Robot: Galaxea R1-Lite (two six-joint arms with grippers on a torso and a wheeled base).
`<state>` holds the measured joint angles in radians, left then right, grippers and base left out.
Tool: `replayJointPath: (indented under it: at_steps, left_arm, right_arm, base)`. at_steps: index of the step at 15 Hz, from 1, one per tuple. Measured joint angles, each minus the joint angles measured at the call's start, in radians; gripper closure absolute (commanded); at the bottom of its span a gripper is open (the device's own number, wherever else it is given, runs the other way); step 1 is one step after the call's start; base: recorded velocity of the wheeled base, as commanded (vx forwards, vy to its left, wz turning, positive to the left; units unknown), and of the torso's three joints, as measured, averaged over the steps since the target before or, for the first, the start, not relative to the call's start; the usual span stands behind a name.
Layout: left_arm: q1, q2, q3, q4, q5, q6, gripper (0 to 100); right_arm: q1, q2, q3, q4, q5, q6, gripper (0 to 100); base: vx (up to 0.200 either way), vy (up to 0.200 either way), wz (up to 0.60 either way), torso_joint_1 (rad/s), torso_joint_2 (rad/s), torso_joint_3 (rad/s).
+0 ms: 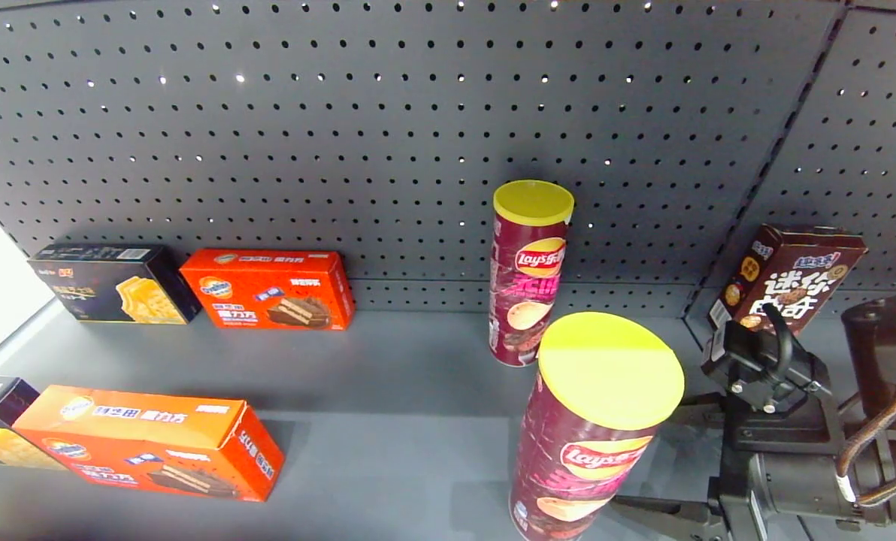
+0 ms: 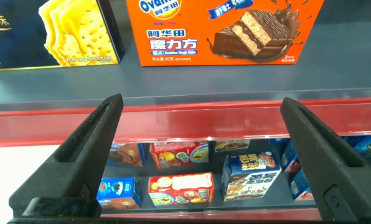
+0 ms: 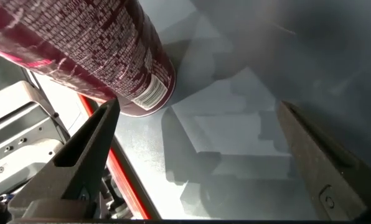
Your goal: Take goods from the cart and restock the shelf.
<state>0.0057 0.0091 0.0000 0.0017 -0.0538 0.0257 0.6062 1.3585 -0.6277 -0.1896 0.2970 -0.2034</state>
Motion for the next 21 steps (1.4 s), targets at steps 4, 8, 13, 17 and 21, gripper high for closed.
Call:
replayJointPath:
  at_steps: [4, 8, 13, 17, 21]
  left_arm:
    - [0.000, 0.000, 0.000, 0.000, 0.000, 0.000, 0]
    - [0.000, 0.000, 0.000, 0.000, 0.000, 0.000, 0]
    - [0.000, 0.000, 0.000, 0.000, 0.000, 0.000, 0]
    - [0.000, 0.000, 0.000, 0.000, 0.000, 0.000, 0]
    - [0.000, 0.000, 0.000, 0.000, 0.000, 0.000, 0]
  right_arm:
    - [-0.005, -0.004, 0.012, 0.000, 0.000, 0.000, 0]
    - [-0.026, -0.013, 0.008, -0.001, 0.001, 0.001, 0]
    - [-0.025, 0.008, -0.022, -0.001, 0.001, -0.012, 0]
    - [-0.022, 0.025, -0.036, 0.000, 0.001, -0.016, 0]
    - [-0.020, 0.038, -0.032, -0.008, 0.001, -0.020, 0]
  base:
    - [0.000, 0.000, 0.00, 0.000, 0.00, 0.000]
    - [0.000, 0.000, 0.00, 0.000, 0.00, 0.000]
    - [0.000, 0.000, 0.00, 0.000, 0.00, 0.000]
    - [0.000, 0.000, 0.00, 0.000, 0.00, 0.000]
    - [0.000, 0.000, 0.00, 0.000, 0.00, 0.000]
